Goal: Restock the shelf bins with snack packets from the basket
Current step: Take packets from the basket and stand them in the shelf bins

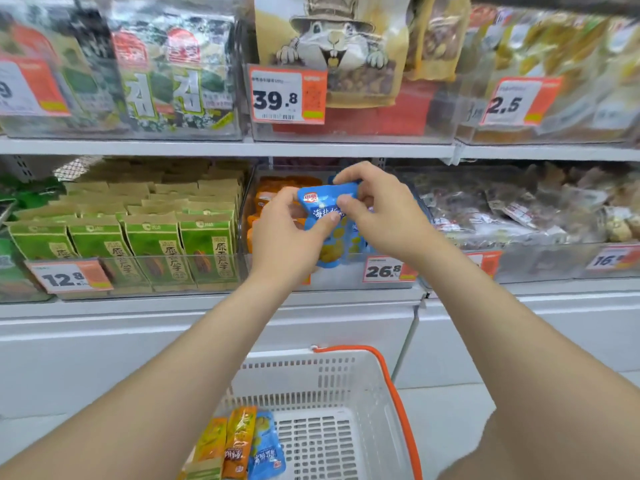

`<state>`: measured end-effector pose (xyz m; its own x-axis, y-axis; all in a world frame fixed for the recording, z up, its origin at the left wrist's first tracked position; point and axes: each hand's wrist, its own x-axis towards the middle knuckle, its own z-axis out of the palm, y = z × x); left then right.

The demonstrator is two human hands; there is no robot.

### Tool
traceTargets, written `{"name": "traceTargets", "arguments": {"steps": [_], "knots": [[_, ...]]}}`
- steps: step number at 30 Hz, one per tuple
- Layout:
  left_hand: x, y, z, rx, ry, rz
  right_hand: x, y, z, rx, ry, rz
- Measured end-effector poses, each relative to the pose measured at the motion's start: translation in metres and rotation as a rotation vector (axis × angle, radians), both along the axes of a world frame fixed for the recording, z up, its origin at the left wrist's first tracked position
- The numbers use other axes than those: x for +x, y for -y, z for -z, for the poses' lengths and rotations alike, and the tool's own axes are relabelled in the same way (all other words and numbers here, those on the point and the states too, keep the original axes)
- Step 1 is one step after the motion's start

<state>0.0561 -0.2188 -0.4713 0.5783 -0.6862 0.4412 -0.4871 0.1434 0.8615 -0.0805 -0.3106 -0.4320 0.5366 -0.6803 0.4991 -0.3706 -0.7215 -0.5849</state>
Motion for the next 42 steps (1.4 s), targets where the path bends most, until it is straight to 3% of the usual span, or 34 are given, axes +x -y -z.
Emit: {"name": "traceTargets", "arguments": {"steps": [3,6,12,20,28,31,35,42], "knots": [[-0.005,0.024,-0.012,0.002,0.112,-0.080,-0.005,0.011,0.011,0.108,0.243,0.181],[-0.009,0.045,-0.014,0.106,0.248,-0.125,-0.014,0.029,0.018,0.140,0.265,0.329],[-0.012,0.081,-0.002,0.430,0.445,-0.165,-0.033,0.055,0.037,0.099,-0.042,0.342],[-0.020,0.103,0.015,0.592,0.530,-0.257,-0.033,0.074,0.048,-0.067,-0.329,0.329],[-0.032,0.123,0.024,0.521,0.461,-0.107,-0.033,0.074,0.046,-0.120,-0.420,0.337],[-0.033,0.125,0.025,0.477,0.505,-0.057,-0.034,0.070,0.046,-0.132,-0.427,0.344],[-0.029,0.115,0.024,0.411,0.612,-0.143,-0.034,0.064,0.044,-0.133,-0.336,0.394],[-0.011,0.050,0.035,0.028,0.729,-0.183,-0.012,0.010,0.035,-0.104,-0.353,0.281]]}}
